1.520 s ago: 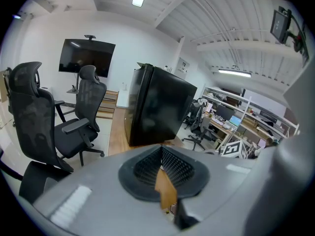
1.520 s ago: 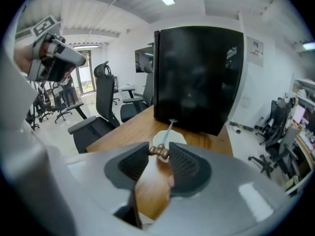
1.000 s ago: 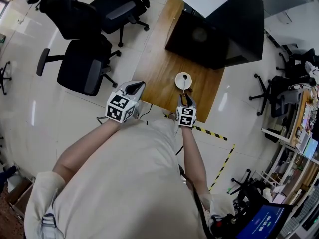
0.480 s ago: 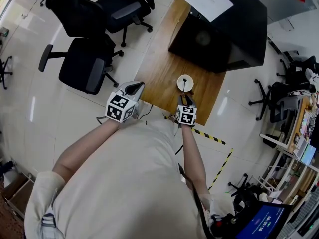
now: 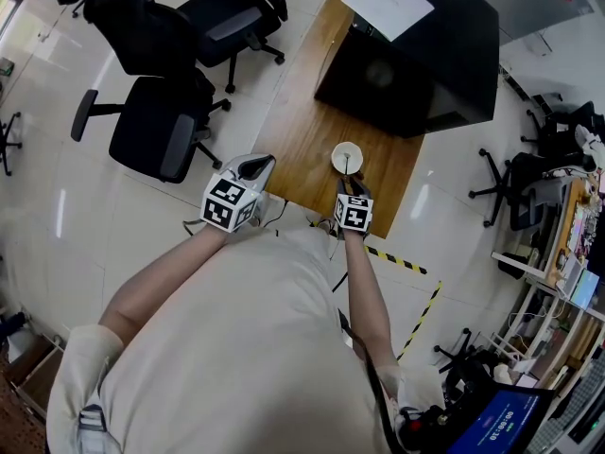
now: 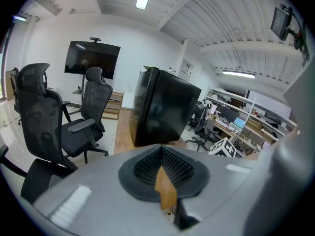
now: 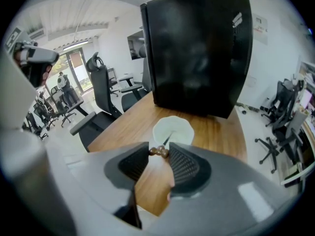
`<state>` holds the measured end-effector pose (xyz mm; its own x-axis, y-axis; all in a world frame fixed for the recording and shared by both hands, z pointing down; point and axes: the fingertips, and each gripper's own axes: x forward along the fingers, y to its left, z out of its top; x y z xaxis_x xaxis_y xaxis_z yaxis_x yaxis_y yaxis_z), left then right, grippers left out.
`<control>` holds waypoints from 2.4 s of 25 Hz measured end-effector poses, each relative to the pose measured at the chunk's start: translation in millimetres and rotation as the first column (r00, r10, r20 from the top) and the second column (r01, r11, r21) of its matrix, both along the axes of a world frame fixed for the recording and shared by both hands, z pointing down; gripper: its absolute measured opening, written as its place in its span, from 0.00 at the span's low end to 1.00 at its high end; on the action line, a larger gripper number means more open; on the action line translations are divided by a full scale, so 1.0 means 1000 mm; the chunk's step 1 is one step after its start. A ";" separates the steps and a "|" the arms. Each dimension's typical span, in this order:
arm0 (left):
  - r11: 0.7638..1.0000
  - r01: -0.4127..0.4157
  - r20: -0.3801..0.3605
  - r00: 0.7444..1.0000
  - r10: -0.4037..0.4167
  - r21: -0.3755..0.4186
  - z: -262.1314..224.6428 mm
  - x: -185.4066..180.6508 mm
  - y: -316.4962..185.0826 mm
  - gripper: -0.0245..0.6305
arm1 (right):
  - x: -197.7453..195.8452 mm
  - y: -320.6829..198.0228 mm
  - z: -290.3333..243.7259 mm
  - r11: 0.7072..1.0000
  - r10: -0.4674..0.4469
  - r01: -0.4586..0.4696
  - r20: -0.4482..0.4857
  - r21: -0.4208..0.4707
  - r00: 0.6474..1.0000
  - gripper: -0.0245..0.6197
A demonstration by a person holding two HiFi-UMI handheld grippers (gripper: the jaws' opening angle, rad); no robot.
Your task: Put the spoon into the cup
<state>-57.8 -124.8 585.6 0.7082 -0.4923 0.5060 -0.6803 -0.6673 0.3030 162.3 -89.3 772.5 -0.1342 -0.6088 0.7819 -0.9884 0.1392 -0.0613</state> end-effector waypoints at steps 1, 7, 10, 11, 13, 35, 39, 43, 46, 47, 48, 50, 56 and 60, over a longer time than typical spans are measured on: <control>1.000 -0.004 0.000 1.000 0.004 0.001 0.000 0.002 0.000 0.04 | 0.001 0.000 0.002 1.000 0.003 -0.003 0.004 -0.005 1.000 0.24; 1.000 -0.017 0.001 1.000 0.017 0.004 0.000 0.006 0.000 0.04 | 0.005 -0.003 0.009 1.000 0.004 -0.003 0.011 -0.025 1.000 0.24; 1.000 -0.015 0.002 1.000 0.015 0.002 0.001 0.005 0.000 0.04 | 0.006 -0.006 0.010 1.000 0.002 -0.002 0.012 -0.026 1.000 0.24; 1.000 -0.014 0.002 1.000 0.014 0.003 0.001 0.005 -0.001 0.04 | 0.006 -0.007 0.010 1.000 0.003 -0.002 0.014 -0.027 1.000 0.24; 1.000 -0.012 0.002 1.000 0.012 0.003 0.000 0.004 -0.001 0.04 | 0.006 -0.009 0.011 1.000 0.006 -0.006 0.015 -0.030 1.000 0.24; 1.000 -0.001 -0.014 1.000 0.002 0.004 0.000 -0.013 -0.018 0.04 | 0.001 -0.012 0.029 0.997 0.020 -0.016 0.061 -0.074 0.998 0.24; 1.000 0.006 -0.018 1.000 -0.006 0.005 -0.004 -0.029 -0.030 0.04 | -0.007 -0.017 0.031 0.995 0.020 -0.012 0.072 -0.099 0.997 0.25; 1.000 -0.003 -0.034 0.999 0.003 0.021 -0.011 -0.047 -0.047 0.04 | -0.011 -0.019 0.025 0.992 0.086 -0.081 0.051 -0.099 0.995 0.35; 1.000 -0.002 -0.053 0.999 0.004 0.026 -0.016 -0.049 -0.054 0.04 | -0.010 -0.019 0.006 0.992 0.110 -0.106 0.054 -0.073 0.992 0.35; 1.000 -0.003 -0.059 0.998 0.004 0.023 -0.015 -0.050 -0.055 0.04 | -0.012 -0.018 -0.002 0.993 0.109 -0.106 0.052 -0.057 0.993 0.35; 1.000 -0.005 -0.064 0.998 0.006 0.019 -0.014 -0.051 -0.056 0.04 | -0.015 -0.019 -0.010 0.994 0.106 -0.104 0.053 -0.040 0.993 0.35; 1.000 -0.019 -0.077 0.997 0.019 0.009 -0.010 -0.050 -0.057 0.04 | -0.020 -0.018 -0.023 0.994 0.112 -0.111 0.072 -0.014 0.991 0.35; 0.999 -0.033 -0.109 0.994 0.028 -0.042 0.001 -0.056 -0.048 0.04 | -0.041 -0.015 -0.050 0.992 0.120 -0.122 0.161 0.003 0.980 0.35; 0.996 -0.062 -0.082 0.995 0.057 -0.066 0.013 -0.059 -0.035 0.04 | -0.046 -0.010 -0.079 0.988 0.129 -0.145 0.210 0.059 0.969 0.34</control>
